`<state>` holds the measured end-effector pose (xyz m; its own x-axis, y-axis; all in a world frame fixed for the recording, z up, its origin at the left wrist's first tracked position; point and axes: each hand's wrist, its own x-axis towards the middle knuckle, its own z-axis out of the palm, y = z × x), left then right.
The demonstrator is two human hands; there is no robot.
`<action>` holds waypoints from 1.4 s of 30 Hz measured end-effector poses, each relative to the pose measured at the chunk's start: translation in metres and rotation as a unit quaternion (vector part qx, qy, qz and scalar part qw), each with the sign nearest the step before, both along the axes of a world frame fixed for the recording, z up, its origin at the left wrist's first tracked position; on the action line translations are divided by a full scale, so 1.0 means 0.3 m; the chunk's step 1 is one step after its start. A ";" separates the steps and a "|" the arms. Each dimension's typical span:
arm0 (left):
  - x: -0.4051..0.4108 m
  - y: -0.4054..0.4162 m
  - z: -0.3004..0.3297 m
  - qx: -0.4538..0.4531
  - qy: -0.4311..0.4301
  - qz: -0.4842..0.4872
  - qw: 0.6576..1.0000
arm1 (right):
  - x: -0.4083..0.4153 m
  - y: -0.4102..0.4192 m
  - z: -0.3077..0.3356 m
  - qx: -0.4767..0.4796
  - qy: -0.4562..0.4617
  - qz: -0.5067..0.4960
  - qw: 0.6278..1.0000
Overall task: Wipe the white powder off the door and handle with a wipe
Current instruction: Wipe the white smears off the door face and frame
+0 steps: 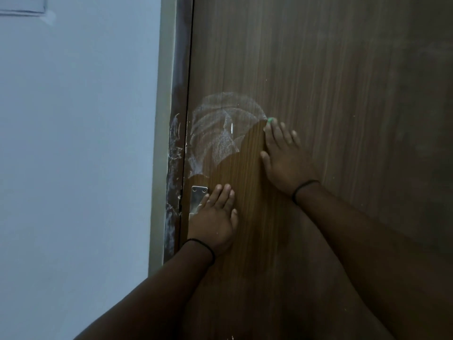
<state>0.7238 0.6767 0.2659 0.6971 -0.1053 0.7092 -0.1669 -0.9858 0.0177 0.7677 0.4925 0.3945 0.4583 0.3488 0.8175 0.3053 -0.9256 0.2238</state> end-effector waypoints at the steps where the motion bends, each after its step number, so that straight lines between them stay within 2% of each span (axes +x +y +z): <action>1: 0.002 -0.001 -0.001 -0.003 0.000 0.001 1.000 | -0.001 0.033 0.029 0.005 0.005 0.009 1.000; 3: 0.004 -0.006 0.000 -0.007 0.004 0.003 1.000 | -0.011 0.096 0.034 -0.034 0.016 0.039 0.999; 6: -0.001 -0.006 0.010 -0.012 0.009 -0.005 1.000 | -0.030 0.132 -0.086 -0.150 0.029 0.063 0.986; 8: -0.006 0.000 0.012 -0.009 0.011 -0.009 1.000 | -0.032 0.095 -0.151 -0.181 0.035 0.063 0.981; 10: -0.008 0.003 0.012 -0.003 0.016 -0.009 1.000 | -0.019 0.041 -0.138 -0.170 0.024 0.050 0.984; 14: -0.005 0.002 0.008 -0.008 0.018 -0.009 1.000 | 0.007 0.028 0.020 -0.039 0.003 0.019 0.999; 16: -0.005 -0.001 0.007 -0.010 0.016 -0.007 1.000 | 0.003 0.078 0.050 -0.006 0.009 0.027 1.000; 17: -0.007 -0.002 0.007 -0.012 0.015 -0.006 1.000 | -0.003 0.105 0.033 -0.027 0.011 0.038 0.999; 20: -0.016 -0.007 0.015 -0.019 0.014 -0.017 1.000 | -0.024 0.157 -0.109 -0.192 0.043 0.086 0.977; 22: -0.020 -0.007 0.018 -0.020 0.017 -0.024 0.999 | -0.025 0.149 -0.140 -0.237 0.050 0.094 0.966; 27: -0.010 0.000 0.005 -0.021 0.013 -0.016 1.000 | -0.014 0.141 0.018 -0.100 -0.014 0.036 0.994; 29: -0.006 -0.001 0.003 -0.023 0.008 -0.016 1.000 | -0.011 0.163 0.043 -0.085 -0.009 0.039 0.996; 31: -0.005 -0.004 0.003 -0.027 0.007 -0.019 0.999 | -0.020 0.199 0.018 -0.120 0.014 0.064 0.991; 34: -0.010 -0.004 0.007 -0.034 0.013 -0.034 0.999 | -0.027 0.233 -0.064 -0.223 0.044 0.095 0.969; 36: -0.014 -0.005 0.011 -0.033 0.021 -0.030 0.999 | -0.024 0.200 -0.075 -0.220 0.035 0.092 0.970; 42: -0.013 -0.003 0.004 -0.029 0.023 -0.016 0.999 | -0.013 0.094 0.091 -0.029 0.001 0.032 0.999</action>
